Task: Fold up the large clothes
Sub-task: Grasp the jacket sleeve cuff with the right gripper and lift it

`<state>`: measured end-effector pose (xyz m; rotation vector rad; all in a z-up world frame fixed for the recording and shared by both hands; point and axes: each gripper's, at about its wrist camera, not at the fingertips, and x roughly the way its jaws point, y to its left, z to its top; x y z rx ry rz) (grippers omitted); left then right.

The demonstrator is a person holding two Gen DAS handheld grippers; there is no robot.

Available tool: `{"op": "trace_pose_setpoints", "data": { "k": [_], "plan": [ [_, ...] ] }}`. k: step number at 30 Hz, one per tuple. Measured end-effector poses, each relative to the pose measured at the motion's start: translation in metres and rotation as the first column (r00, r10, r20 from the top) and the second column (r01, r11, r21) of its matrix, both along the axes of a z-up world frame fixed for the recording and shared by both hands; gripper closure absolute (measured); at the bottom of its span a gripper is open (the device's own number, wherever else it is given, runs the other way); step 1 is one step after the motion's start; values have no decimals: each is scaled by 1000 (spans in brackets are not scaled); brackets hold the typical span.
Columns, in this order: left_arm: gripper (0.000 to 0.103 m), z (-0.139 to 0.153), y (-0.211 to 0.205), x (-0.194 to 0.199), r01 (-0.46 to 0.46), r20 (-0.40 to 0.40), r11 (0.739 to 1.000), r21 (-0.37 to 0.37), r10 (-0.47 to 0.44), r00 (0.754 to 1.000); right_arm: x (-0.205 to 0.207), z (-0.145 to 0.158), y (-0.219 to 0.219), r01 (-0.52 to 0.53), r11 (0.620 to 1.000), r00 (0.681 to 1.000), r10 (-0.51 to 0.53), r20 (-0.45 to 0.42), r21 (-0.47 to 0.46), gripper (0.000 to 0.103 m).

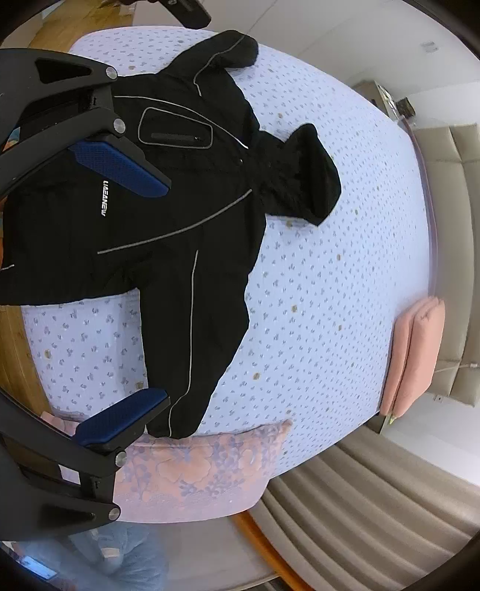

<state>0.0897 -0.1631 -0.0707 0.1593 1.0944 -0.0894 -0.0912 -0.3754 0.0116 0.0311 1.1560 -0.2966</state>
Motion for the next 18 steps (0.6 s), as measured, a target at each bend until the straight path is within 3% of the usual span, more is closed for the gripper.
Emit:
{"op": "trace_pose_setpoints", "data": {
  "k": [10,14,18],
  "plan": [
    [1,-30,-52,5,45,-25,999,13,-45,999,-2,-34,-51,44,999,998,-43,-36,5,0],
    [1,-62,-69,6,62,-64,998,-9,-62,996,-3,-73,-86,67,996,997,-65,-37,64,0],
    [1,-102,-84,1,92,-117,995,-41,-96,988,-20,-136,-157,191,963,981,-192,-11,192,0]
  ]
}}
